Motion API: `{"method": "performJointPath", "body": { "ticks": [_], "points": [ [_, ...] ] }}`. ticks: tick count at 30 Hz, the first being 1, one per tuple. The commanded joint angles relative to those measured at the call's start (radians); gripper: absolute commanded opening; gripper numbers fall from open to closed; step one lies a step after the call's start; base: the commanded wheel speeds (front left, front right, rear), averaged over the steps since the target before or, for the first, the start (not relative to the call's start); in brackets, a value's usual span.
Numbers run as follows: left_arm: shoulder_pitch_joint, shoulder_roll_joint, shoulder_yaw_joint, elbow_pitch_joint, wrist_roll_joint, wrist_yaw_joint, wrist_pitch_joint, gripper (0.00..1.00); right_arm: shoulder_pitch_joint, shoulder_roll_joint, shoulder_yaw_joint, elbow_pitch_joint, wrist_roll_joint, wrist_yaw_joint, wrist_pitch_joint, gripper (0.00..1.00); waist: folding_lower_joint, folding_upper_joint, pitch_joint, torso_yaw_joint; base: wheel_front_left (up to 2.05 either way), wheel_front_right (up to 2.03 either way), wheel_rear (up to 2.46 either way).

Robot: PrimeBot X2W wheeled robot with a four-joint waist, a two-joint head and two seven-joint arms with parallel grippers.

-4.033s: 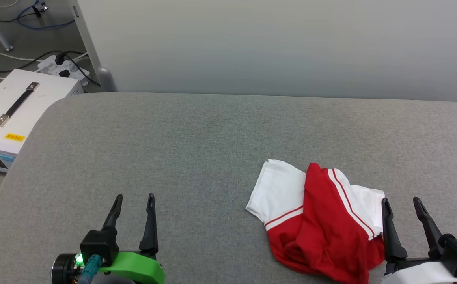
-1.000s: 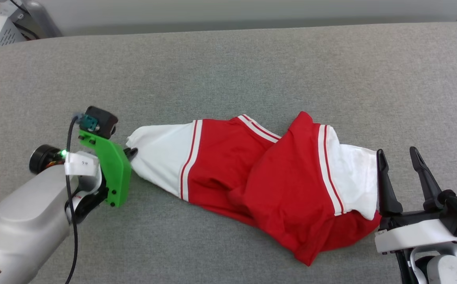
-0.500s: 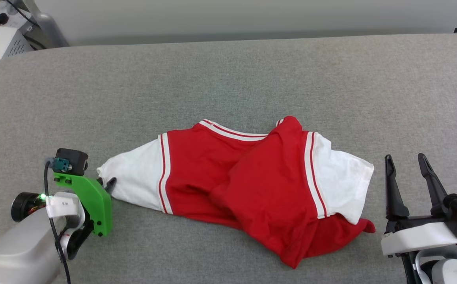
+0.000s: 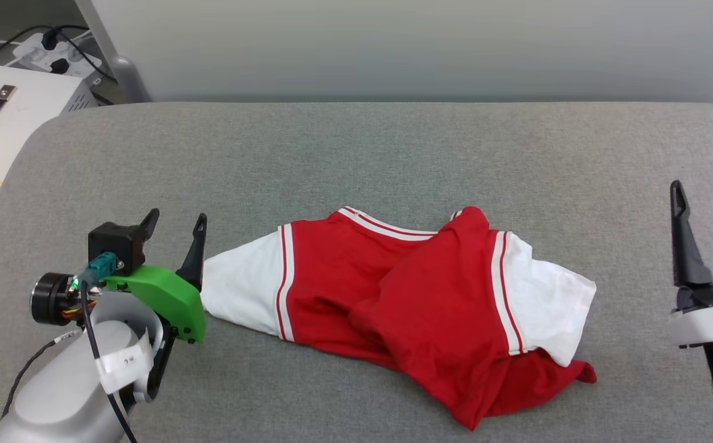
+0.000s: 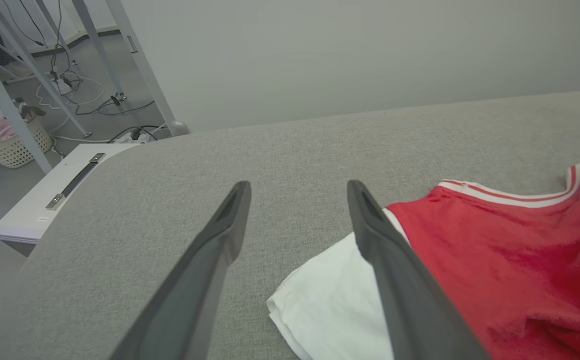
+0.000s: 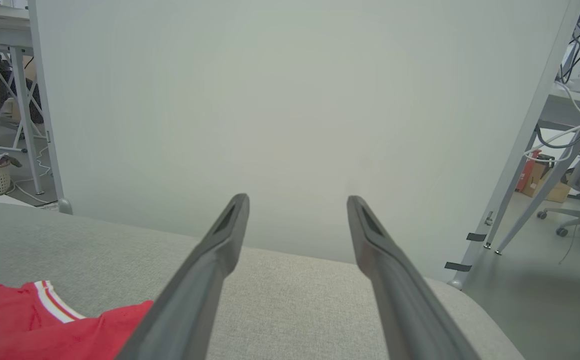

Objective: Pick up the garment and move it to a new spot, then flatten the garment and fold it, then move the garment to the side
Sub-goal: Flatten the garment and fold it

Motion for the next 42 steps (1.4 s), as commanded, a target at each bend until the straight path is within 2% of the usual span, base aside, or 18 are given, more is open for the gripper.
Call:
{"method": "performJointPath", "body": {
  "ticks": [1,3,4,8,14,17,20,24,26,33,41,42],
  "points": [
    [0.058,-0.016,0.046,-0.043,0.054,0.025,-0.005,1.0,-0.03,-0.04,0.007,0.015,0.012,-0.001,-0.006,1.0,0.0,-0.0001,-0.011,0.018,0.0,0.0,0.0],
    [0.119,-0.033,0.124,-0.108,0.123,0.054,-0.005,1.0,-0.054,-0.099,0.034,0.052,0.032,-0.001,-0.005,1.0,0.0,-0.0001,-0.015,0.026,0.0,0.0,0.0],
    [0.179,-0.054,0.187,-0.158,0.185,0.07,-0.005,1.0,-0.083,-0.159,0.069,0.081,0.063,-0.001,0.037,1.0,0.0,-0.0001,-0.017,0.035,0.0,0.0,0.0],
    [0.281,-0.105,0.3,-0.222,0.293,0.079,-0.005,1.0,-0.144,-0.285,0.174,0.1,0.172,-0.001,0.232,1.0,0.0,-0.0001,-0.016,0.049,0.0,0.0,0.0],
    [0.373,-0.195,0.421,-0.266,0.42,0.049,-0.006,1.0,-0.21,-0.456,0.351,0.084,0.41,-0.001,0.621,1.0,0.0,-0.0001,0.001,0.073,0.0,0.0,0.0],
    [0.397,-0.242,0.47,-0.281,0.471,0.03,-0.006,1.0,-0.234,-0.506,0.406,0.093,0.523,-0.001,0.799,1.0,0.0,-0.0001,0.02,0.084,0.0,0.0,0.0],
    [0.413,-0.291,0.512,-0.291,0.52,0.005,-0.006,1.0,-0.257,-0.546,0.453,0.11,0.581,-0.001,0.947,1.0,0.0,-0.0001,0.048,0.099,0.0,0.0,0.0],
    [0.419,-0.347,0.552,-0.287,0.568,-0.036,-0.006,1.0,-0.291,-0.554,0.492,0.156,0.629,-0.001,1.045,1.0,0.0,-0.0001,0.086,0.119,0.0,0.0,0.0],
    [0.416,-0.372,0.571,-0.282,0.589,-0.056,-0.006,1.0,-0.309,-0.545,0.51,0.182,0.639,-0.001,1.06,1.0,0.0,-0.0001,0.107,0.128,0.0,0.0,0.0],
    [0.389,-0.44,0.631,-0.268,0.656,-0.121,-0.006,1.0,-0.344,-0.509,0.6,0.291,0.659,-0.001,1.044,1.0,0.0,-0.0001,0.161,0.16,0.0,0.0,0.0],
    [0.385,-0.485,0.695,-0.251,0.711,-0.172,-0.006,1.0,-0.298,-0.491,0.726,0.369,0.707,-0.001,1.016,1.0,0.0,-0.0001,0.168,0.16,0.0,0.0,0.0],
    [0.387,-0.488,0.703,-0.249,0.715,-0.176,-0.006,1.0,-0.298,-0.49,0.732,0.372,0.711,-0.001,1.005,0.96,0.0,-0.0001,0.166,0.157,0.0,0.0,0.0]
  ]
}}
